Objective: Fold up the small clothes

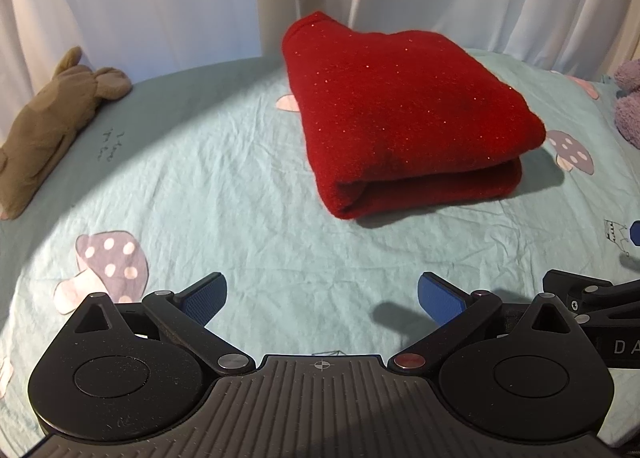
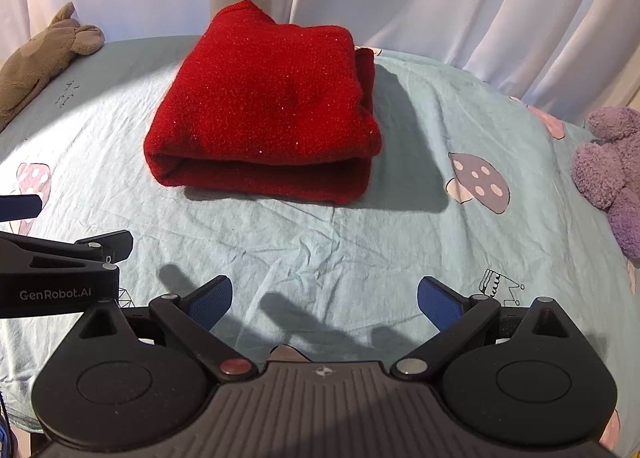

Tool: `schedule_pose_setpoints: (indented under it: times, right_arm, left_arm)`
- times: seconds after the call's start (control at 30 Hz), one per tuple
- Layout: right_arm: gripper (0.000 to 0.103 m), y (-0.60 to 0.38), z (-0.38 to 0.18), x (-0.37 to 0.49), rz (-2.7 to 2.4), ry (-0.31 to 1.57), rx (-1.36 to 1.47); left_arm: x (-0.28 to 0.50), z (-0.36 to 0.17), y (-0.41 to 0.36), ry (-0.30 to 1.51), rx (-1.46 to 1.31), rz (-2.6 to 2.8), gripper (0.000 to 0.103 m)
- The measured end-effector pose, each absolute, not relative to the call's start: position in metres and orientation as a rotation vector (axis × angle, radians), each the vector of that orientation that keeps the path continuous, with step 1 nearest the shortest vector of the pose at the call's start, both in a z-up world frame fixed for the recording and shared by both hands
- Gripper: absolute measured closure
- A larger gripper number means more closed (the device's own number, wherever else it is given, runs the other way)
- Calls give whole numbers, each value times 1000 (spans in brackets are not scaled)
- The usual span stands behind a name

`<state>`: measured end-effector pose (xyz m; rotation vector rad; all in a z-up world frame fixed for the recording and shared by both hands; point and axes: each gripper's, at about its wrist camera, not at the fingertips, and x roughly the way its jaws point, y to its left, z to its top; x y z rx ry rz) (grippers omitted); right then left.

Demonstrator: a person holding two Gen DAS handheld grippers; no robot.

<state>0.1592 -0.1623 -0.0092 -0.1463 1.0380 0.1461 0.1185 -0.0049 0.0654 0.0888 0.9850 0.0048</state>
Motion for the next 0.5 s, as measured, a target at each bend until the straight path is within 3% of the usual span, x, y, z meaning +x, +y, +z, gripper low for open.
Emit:
schedule_pose_setpoints:
  times: [0.5]
  right_arm:
    - [4,-163,-7,160,146,1032,-136]
  left_arm:
    - [118,68,-7,982,90,1,0]
